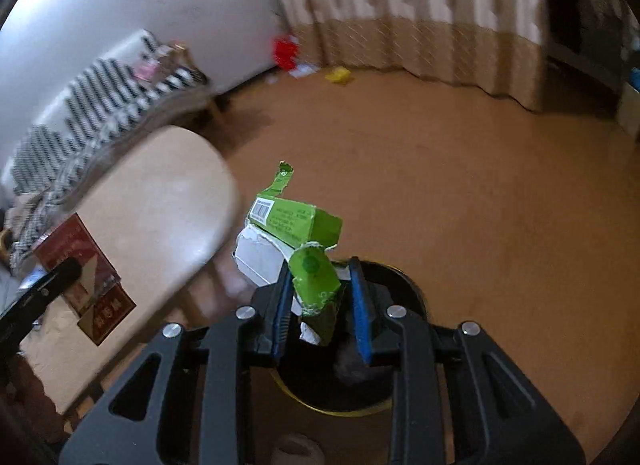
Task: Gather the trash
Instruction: 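Carry both items over the bin and open both tools to drop them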
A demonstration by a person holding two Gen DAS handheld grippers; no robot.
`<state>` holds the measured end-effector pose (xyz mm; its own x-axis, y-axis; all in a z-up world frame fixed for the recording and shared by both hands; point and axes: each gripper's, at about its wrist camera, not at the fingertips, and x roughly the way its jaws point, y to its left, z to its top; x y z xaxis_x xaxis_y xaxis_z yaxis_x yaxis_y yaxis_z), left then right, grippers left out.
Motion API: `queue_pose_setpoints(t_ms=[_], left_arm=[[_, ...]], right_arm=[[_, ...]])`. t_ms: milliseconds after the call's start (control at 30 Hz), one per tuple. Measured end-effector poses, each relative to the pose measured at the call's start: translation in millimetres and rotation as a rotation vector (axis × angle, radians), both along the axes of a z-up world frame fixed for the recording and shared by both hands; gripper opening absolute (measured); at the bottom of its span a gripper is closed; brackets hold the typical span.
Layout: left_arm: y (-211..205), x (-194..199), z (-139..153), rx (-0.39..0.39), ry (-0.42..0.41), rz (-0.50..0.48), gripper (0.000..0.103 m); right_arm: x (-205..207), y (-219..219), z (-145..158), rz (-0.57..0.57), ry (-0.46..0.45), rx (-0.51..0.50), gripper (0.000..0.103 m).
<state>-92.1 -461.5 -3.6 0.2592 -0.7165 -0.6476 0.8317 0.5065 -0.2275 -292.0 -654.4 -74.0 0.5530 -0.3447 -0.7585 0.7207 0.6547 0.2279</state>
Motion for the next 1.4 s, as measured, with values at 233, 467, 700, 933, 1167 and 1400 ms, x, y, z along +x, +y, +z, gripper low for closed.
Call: queue_pose_setpoints(t_ms=[233,467,700,933,1167,1400], left_arm=[[-60,-34,-31,0.072,-0.008,-0.123,0.023],[-80,-31,-43,0.098,0.001,-0.135,0.023],[-84,-24,-43,0.098,0.004,-0.137,0.023],[-85,-27,-47,0.103,0.004,-0.143,0.023],[-89,-29,-50,0.112,0.007,-0.151,0.023],[-98,-35,-55,0.127,0.015,-0.181,0.023]], right_arm=[[-5,-27,-45,-0.01,0.142,0.141,0.027],[2,-27,-44,0.001,0.152,0.147,0.027],[7,-20,-38,-0.004,0.146,0.149,0.028],[2,-22,-35,-0.013,0.116,0.148,0.043],[-7,-24,-25,-0.059,0.066,0.126,0.075],[-16,-29,-20,-0.108,0.049,0.121,0.076]])
